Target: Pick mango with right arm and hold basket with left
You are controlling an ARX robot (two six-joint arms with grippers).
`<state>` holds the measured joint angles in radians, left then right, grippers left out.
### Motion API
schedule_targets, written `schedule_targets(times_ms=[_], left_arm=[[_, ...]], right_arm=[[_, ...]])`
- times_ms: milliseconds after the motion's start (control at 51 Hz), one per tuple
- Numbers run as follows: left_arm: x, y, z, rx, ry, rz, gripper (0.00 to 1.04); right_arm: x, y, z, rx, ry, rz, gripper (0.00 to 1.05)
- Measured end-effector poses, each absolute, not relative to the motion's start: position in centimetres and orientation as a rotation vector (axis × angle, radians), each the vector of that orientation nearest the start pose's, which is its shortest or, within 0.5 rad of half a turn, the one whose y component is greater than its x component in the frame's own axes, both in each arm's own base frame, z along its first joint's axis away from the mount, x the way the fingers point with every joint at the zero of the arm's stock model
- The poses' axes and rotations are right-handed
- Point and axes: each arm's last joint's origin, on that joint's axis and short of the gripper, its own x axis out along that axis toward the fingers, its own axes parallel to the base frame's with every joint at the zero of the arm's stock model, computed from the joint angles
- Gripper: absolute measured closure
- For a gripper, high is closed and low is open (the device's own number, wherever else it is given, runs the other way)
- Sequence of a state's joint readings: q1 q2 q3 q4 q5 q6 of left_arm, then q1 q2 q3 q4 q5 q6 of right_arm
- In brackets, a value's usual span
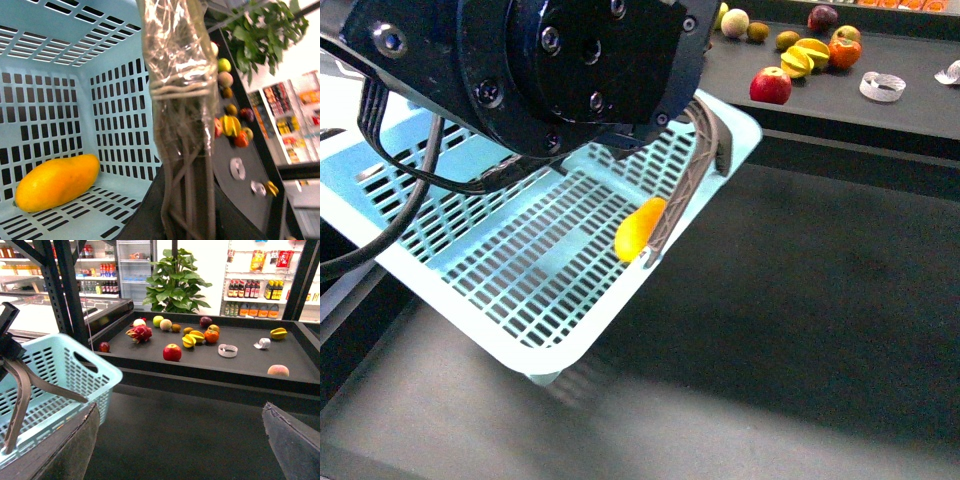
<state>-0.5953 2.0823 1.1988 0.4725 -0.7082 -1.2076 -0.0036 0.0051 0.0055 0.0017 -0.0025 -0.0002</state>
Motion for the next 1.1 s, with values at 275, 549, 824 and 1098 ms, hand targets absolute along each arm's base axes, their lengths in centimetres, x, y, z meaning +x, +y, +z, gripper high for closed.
schedule_targets(times_ms=[275,549,824,1098], left_arm=[[38.3,-20.8,12.4,-1.025,0.183,0.446,0.99],[39.3,-19.8,11.3,-1.119,0.193,0.514,0.99],[40.3,-19.4,10.3,-1.172,0.226,0.509,0.64],[37.4,-17.8,13.4,-1.147,0.217,0.407,0.13]], right_arm=[[9.8,0.0,16.5,0.000,-0.002,-0.001,0.08],[9.8,0.0,16.5,0.000,-0.002,-0.001,0.08],[9.8,0.0,16.5,0.000,-0.002,-0.001,0.08],[9.8,0.0,16.5,0.000,-0.002,-0.001,0.08]])
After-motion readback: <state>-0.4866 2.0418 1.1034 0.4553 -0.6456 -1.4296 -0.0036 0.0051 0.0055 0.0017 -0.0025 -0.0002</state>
